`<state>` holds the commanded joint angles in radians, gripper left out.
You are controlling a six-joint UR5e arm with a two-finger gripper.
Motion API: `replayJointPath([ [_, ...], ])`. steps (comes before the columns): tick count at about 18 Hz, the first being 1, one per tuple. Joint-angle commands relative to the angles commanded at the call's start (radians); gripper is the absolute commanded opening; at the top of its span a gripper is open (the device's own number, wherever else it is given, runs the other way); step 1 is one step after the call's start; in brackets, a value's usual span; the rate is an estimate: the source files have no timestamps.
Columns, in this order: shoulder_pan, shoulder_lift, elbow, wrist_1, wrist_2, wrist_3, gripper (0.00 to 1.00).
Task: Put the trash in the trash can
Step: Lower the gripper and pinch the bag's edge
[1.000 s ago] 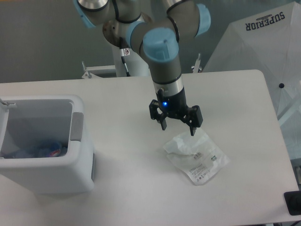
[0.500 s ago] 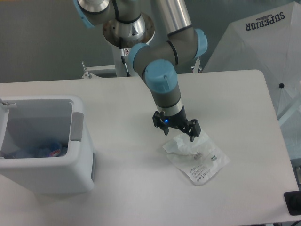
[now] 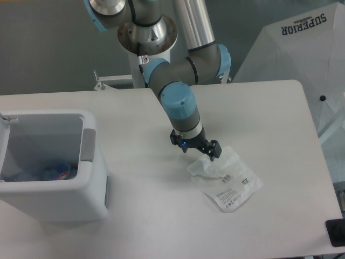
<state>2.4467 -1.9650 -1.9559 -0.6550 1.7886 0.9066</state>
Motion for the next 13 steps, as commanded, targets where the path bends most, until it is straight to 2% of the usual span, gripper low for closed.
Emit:
replayJointPath([
  [6,0.000,-0.054,0.052,0.006,0.011,0.000,1.00],
  [9,0.000,-0.061,0.060,0.006,0.011,-0.003,0.99],
  [13,0.000,-0.064,0.060,0.008,0.015,-0.005,0.89],
])
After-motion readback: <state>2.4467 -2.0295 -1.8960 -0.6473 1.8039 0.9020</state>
